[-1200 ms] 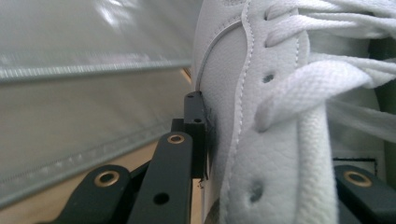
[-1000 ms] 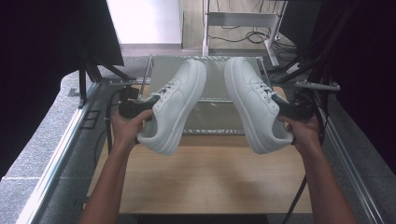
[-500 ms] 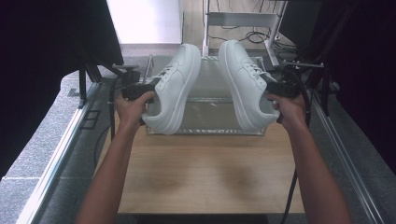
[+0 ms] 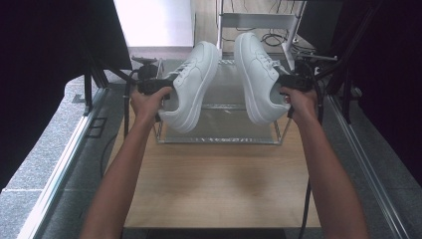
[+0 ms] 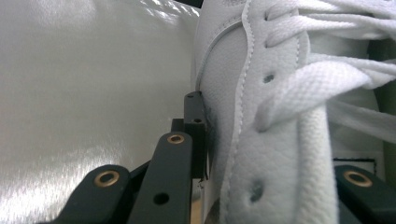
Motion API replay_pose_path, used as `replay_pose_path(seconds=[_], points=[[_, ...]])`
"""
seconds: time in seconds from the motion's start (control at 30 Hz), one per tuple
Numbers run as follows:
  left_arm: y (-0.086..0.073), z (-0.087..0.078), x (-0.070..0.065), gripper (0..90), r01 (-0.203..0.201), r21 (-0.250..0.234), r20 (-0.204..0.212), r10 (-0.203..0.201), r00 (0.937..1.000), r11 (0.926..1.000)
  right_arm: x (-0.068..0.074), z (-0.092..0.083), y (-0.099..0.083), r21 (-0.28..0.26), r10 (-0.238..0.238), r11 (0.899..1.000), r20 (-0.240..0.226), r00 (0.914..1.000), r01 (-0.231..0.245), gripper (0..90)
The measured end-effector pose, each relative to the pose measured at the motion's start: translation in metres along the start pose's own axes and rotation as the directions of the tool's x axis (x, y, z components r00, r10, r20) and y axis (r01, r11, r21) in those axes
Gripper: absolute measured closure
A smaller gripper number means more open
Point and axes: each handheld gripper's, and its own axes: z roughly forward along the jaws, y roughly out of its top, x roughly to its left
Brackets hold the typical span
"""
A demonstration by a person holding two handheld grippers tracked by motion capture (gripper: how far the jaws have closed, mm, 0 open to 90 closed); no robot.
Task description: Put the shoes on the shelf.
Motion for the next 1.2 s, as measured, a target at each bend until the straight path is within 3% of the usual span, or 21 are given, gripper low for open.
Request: replay_pose_path(seconds=[0.1, 0.13, 0.23, 0.37, 0.53, 0.6, 0.7, 0.77, 0.9, 1.13, 1.2], points=[[0.004, 0.003, 0.000, 82.4, 0.010, -0.003, -0.002, -0.010, 0.9999, 0.9999, 0.000, 0.006, 0.003, 0.009, 0.008, 1.000, 0.019, 0.9998, -0.008, 87.2], [0.008, 0.006, 0.000, 82.4, 0.036, -0.007, 0.006, -0.036, 0.9993, 0.9993, 0.000, 0.010, 0.005, 0.011, 0.020, 1.000, 0.031, 0.9993, -0.020, 87.2], [0.011, 0.010, 0.000, 82.3, 0.053, -0.009, 0.007, -0.053, 0.9986, 0.9986, 0.001, 0.016, 0.008, 0.015, 0.029, 0.999, 0.051, 0.9982, -0.030, 87.2], [0.017, 0.017, -0.001, 82.2, 0.062, 0.000, -0.028, -0.062, 0.9977, 0.9981, 0.003, 0.023, 0.010, 0.025, 0.023, 0.999, 0.071, 0.9972, -0.025, 87.1], [0.021, 0.024, 0.000, 82.1, 0.090, -0.004, -0.039, -0.090, 0.9952, 0.9959, 0.006, 0.030, 0.013, 0.038, 0.035, 0.999, 0.080, 0.9962, -0.038, 87.1], [0.023, 0.030, 0.001, 82.0, 0.106, -0.004, -0.063, -0.106, 0.9924, 0.9943, 0.007, 0.034, 0.016, 0.042, 0.038, 0.998, 0.093, 0.9949, -0.042, 87.1], [0.027, 0.040, 0.003, 82.0, 0.144, 0.007, -0.128, -0.141, 0.9816, 0.9896, 0.010, 0.045, 0.023, 0.065, 0.049, 0.996, 0.121, 0.9915, -0.057, 87.0], [0.029, 0.044, 0.006, 82.0, 0.163, 0.010, -0.126, -0.161, 0.9789, 0.9865, 0.010, 0.051, 0.026, 0.073, 0.051, 0.995, 0.147, 0.9878, -0.062, 87.1], [0.033, 0.048, 0.005, 81.9, 0.167, 0.025, -0.145, -0.162, 0.9762, 0.9857, 0.009, 0.067, 0.027, 0.090, 0.068, 0.992, 0.179, 0.9815, -0.085, 86.9], [0.041, 0.053, -0.001, 81.1, 0.156, 0.047, -0.177, -0.145, 0.9735, 0.9867, 0.019, 0.078, 0.028, 0.105, 0.053, 0.992, 0.176, 0.9829, -0.073, 86.5], [0.044, 0.055, -0.002, 80.9, 0.155, 0.054, -0.199, -0.141, 0.9698, 0.9865, 0.021, 0.077, 0.029, 0.104, 0.046, 0.992, 0.175, 0.9835, -0.065, 86.1]])
